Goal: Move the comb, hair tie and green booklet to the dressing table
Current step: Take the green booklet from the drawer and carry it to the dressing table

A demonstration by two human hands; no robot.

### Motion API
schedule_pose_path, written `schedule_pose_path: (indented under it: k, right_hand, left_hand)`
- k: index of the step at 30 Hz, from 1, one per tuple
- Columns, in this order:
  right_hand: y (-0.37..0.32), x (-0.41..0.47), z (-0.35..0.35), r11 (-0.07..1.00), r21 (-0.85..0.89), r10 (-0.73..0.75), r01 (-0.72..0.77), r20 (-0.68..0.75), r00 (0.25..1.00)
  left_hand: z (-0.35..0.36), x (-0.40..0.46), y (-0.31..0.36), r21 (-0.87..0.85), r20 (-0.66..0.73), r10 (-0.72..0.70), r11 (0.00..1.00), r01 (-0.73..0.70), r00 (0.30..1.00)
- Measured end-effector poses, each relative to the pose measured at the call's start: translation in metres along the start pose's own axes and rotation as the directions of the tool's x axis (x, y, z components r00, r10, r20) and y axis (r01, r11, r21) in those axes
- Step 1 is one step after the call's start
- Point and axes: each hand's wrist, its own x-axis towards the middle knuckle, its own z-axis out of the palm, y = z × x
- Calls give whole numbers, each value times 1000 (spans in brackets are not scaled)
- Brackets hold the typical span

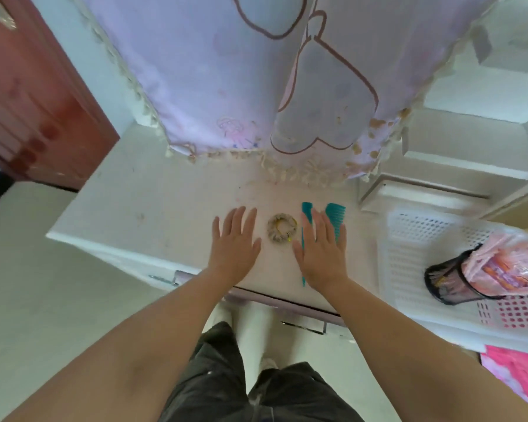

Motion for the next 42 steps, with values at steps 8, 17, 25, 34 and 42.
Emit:
schedule_pose_path:
  k: [8, 17, 25, 34, 42]
  right_hand:
    - [-69, -42, -2, 835, -79, -526, 544, 172, 833]
    - [-223, -148, 13, 432, -9, -877, 902, 226, 423]
    - [-331, -351, 56, 78, 109, -944, 991, 328, 38]
    - [-446, -596, 74, -309, 220, -871, 925, 326, -368]
    - [-567, -691, 103, -513, 186, -776, 838, 318, -545]
  left_hand:
    - [3, -139, -49, 29, -56, -452, 891, 454, 890]
    - [1, -363, -93, -71, -94, -884, 465, 883, 458]
    - [27, -620, -46, -126, -19, -999, 33, 991, 31]
    - [38, -855, 4, -174, 37, -859, -509, 843, -511]
    - [49, -942, -61, -236, 103, -754, -652, 721, -648]
